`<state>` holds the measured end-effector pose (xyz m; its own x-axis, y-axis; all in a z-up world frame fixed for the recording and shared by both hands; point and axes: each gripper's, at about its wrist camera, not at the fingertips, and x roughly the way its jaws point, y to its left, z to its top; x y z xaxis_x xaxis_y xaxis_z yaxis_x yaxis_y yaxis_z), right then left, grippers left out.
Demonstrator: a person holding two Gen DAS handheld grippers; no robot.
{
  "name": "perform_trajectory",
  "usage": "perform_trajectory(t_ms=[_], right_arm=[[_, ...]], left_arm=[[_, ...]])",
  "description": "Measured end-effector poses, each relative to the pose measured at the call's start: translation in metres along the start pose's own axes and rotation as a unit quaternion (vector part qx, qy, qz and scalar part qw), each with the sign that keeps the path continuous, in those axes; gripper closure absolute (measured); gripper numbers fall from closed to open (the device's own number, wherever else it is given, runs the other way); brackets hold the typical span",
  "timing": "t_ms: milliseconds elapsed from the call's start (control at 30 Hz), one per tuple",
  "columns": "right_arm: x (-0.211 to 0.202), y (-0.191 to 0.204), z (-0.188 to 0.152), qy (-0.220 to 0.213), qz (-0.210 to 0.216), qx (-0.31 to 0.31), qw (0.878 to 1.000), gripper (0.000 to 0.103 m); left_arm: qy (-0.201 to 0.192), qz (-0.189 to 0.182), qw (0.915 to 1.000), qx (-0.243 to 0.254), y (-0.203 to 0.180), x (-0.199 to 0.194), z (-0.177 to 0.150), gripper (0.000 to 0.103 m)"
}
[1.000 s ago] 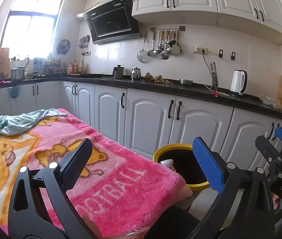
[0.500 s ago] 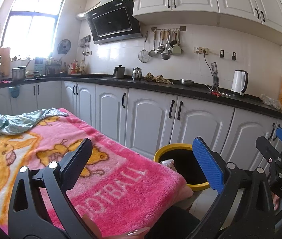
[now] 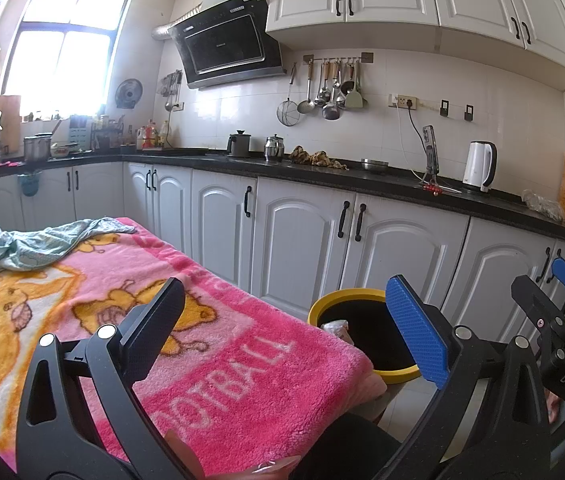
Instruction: Collect trash
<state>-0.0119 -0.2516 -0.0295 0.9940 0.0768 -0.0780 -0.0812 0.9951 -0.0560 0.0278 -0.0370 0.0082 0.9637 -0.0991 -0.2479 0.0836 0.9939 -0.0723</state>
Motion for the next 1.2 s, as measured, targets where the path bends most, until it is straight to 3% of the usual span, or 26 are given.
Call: perform_trajectory(t_ms=[1200], right_arm=[[0.0009, 0.0002, -0.0021, 0.001, 0.000, 0.001, 1.000, 0.006]], left_arm=[[0.001, 0.000, 1.0000, 0.000, -0.0009, 0.0001, -0.0002, 0.011]])
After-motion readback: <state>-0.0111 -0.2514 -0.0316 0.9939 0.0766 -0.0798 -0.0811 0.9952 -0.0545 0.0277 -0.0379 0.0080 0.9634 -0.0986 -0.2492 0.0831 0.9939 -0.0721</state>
